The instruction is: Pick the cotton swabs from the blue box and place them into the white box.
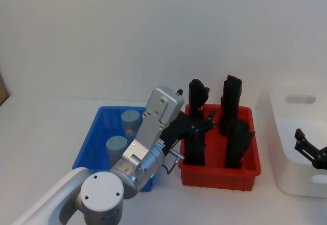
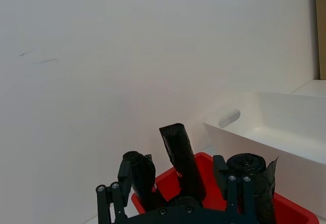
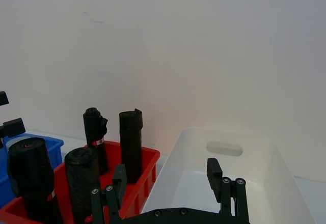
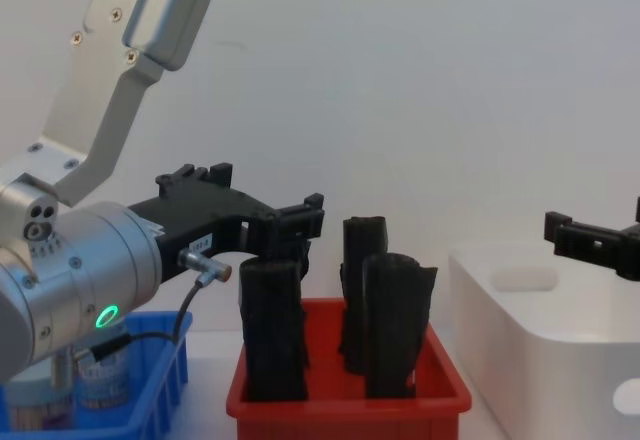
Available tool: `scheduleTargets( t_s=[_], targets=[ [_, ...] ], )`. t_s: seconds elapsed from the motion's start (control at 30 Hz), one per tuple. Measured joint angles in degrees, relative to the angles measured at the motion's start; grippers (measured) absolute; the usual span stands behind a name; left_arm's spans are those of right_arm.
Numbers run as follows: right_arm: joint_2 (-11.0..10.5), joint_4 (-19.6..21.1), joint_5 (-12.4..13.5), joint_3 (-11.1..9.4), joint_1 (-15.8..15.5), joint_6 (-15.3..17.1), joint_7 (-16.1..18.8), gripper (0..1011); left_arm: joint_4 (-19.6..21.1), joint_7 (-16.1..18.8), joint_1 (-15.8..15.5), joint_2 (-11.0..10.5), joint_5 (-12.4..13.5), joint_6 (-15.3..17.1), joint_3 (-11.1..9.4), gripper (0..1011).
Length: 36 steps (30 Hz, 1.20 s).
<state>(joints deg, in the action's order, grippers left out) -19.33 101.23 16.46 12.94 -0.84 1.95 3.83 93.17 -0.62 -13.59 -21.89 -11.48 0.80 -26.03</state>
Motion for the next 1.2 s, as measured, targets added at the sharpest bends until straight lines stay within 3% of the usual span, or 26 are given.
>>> scheduleTargets(
  t_s=[1.2],
  targets=[
    [0.02,0.00,0.00,0.00,0.03,0.00,0.02,1001,0.00,0.00,0.00,0.00,0.00,0.00,0.00,1004]
  ],
)
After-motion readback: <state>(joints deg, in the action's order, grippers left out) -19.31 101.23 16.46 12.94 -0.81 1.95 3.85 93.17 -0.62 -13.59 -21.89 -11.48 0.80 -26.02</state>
